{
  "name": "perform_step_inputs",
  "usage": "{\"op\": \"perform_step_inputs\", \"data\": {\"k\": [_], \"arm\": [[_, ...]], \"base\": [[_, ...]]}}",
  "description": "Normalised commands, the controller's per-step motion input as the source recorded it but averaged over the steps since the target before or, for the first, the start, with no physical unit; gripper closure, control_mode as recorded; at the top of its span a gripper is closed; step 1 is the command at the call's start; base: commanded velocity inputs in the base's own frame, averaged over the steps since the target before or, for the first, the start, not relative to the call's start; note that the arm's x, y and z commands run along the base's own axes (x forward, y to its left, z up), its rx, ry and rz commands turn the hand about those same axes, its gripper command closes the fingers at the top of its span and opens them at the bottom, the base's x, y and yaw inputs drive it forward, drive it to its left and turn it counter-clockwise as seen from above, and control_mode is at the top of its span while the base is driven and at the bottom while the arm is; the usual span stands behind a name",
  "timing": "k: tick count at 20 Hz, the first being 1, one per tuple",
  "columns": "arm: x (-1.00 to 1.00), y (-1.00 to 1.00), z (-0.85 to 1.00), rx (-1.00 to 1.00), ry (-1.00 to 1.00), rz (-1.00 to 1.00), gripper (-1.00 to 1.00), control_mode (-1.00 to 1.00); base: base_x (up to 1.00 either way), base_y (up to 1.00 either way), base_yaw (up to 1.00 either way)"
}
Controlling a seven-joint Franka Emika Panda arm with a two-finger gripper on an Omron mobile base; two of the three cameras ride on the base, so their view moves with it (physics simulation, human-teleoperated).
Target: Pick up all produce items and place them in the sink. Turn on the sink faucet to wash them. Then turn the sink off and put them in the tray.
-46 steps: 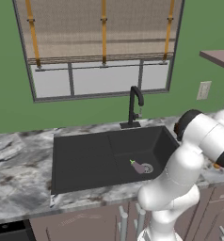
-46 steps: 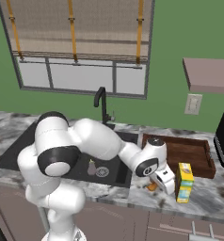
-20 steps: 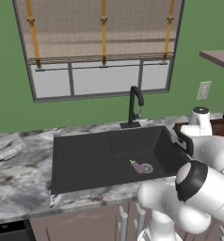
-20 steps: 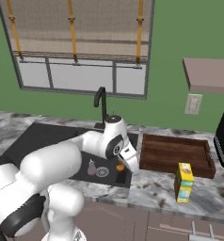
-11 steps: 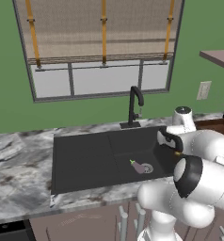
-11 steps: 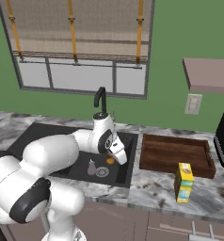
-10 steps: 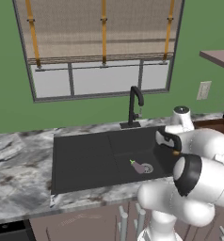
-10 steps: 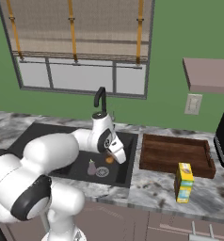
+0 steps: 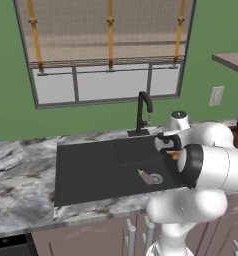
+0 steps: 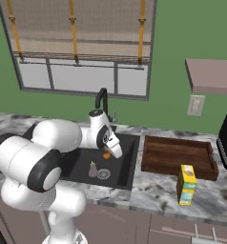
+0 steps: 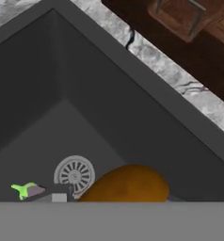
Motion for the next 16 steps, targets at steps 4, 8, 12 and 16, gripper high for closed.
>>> {"op": "perform_step_inputs", "data": {"k": [4, 8, 12, 16], "arm": [[0.37, 0.16, -0.27, 0.0, -0.03, 0.09, 1.0, -1.0], [0.21, 0.0, -0.31, 0.01, -0.08, 0.13, 1.0, -1.0], [0.18, 0.0, -0.29, 0.01, -0.04, 0.14, 1.0, -1.0], [0.13, 0.0, -0.24, 0.0, 0.0, 0.13, 1.0, -1.0]], "base": [[0.0, 0.0, 0.0], [0.0, 0.0, 0.0], [0.0, 0.0, 0.0], [0.0, 0.0, 0.0]]}}
